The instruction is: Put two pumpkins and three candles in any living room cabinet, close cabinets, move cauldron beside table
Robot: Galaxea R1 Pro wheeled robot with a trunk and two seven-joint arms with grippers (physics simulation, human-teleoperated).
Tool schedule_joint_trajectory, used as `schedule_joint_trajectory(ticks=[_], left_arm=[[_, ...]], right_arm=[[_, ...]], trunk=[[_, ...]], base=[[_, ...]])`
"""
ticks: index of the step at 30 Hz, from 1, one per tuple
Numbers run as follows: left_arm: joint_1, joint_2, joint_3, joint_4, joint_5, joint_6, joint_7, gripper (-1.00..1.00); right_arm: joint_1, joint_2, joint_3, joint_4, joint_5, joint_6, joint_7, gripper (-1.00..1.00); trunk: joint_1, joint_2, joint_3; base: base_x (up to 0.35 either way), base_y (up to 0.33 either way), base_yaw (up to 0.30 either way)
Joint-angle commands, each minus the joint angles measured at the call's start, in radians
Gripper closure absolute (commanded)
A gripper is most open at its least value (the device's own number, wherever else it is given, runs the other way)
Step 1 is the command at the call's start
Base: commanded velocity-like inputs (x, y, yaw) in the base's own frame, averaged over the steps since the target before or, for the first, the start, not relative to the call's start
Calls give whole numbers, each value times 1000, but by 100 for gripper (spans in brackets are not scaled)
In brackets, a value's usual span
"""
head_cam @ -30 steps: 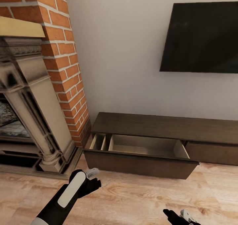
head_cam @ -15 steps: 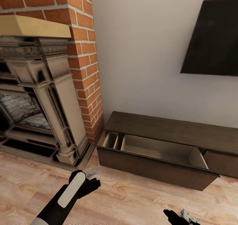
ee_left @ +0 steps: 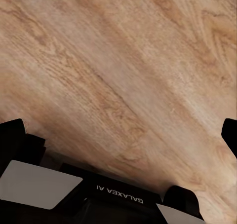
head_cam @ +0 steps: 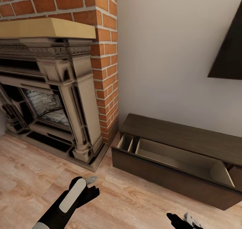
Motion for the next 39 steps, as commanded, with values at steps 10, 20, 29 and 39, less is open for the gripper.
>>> schedule_joint_trajectory(ticks=[10,20,29,39], left_arm=[[-1,0,-4,-1,7,2,8,-100],[-1,0,-4,-1,7,2,8,-100],[-1,-3,-5,-1,7,2,9,-100],[-1,-3,-5,-1,8,3,9,-100]], right_arm=[[0,0,-2,-1,-5,5,2,-100],[0,0,-2,-2,-5,5,2,-100],[0,-1,-2,-1,-5,5,2,-100],[0,-1,-2,-1,-5,5,2,-100]], trunk=[[0,0,-1],[0,0,-1],[0,0,-1],[0,0,-1]], base=[[0,0,289],[0,0,289],[0,0,289],[0,0,289]])
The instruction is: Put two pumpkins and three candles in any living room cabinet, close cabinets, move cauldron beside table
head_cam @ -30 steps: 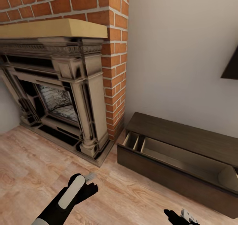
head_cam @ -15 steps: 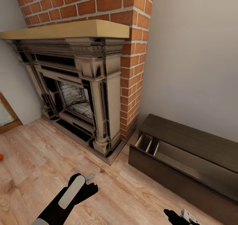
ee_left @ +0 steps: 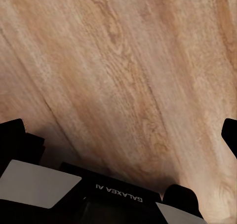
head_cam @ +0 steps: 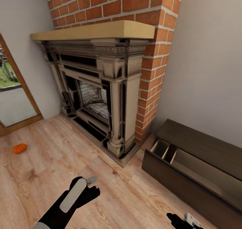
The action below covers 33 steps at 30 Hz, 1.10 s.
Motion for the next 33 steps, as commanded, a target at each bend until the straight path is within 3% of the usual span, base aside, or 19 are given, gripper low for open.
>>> schedule_joint_trajectory(ticks=[1,33], left_arm=[[-1,1,-3,-1,7,1,8,-100],[-1,-2,-8,-1,7,0,8,-100]], right_arm=[[0,0,-2,-1,-5,5,2,-100],[0,1,-2,-1,-5,5,3,-100]], trunk=[[0,0,-1],[0,0,-1]], base=[[0,0,289],[0,0,289]])
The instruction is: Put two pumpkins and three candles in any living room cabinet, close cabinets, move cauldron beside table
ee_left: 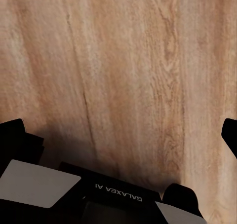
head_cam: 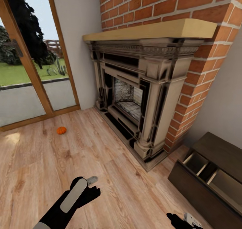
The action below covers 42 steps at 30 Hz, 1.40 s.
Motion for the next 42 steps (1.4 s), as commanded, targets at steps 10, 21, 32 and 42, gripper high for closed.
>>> schedule_joint_trajectory(ticks=[10,21,32,42], left_arm=[[-1,1,-4,-1,7,2,6,-100],[-1,1,-4,-1,7,2,5,-100],[-1,1,-5,-1,7,2,5,-100],[-1,4,-7,-1,6,4,3,-100]], right_arm=[[0,0,-3,-1,-5,4,2,-100],[0,0,-2,-1,-5,4,2,-100],[0,0,-1,-1,-5,-8,2,-100],[0,0,-1,-3,-5,-11,3,-100]], trunk=[[0,0,-1],[0,0,-1],[0,0,-1],[0,0,-1]], base=[[0,0,289],[0,0,289],[0,0,289],[123,76,217]])
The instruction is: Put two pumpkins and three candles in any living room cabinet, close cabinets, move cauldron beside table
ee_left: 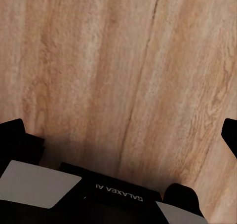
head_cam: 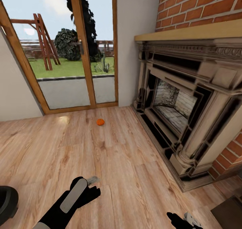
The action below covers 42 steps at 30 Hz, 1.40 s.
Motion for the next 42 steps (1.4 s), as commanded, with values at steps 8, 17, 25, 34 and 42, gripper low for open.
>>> schedule_joint_trajectory(ticks=[8,17,25,34,42], left_arm=[[-1,3,-3,-1,7,3,8,-100],[-1,6,-19,0,-62,-1,8,-100],[-1,7,-20,124,-129,-68,-51,-100],[-1,6,-16,153,-157,-83,-108,-100],[-1,2,-22,154,-157,-84,-109,-100]], right_arm=[[0,-1,-2,-1,-5,5,3,-100],[0,0,-2,-3,-5,4,2,-100],[0,0,31,-6,49,-35,1,-100],[0,9,38,-6,56,-65,1,-100],[0,12,38,-4,58,-67,1,-100]], trunk=[[0,0,-1],[0,0,-1],[0,0,-1],[0,0,-1],[0,0,-1]], base=[[296,52,9],[340,46,0],[249,251,0],[226,273,107],[246,254,105]])
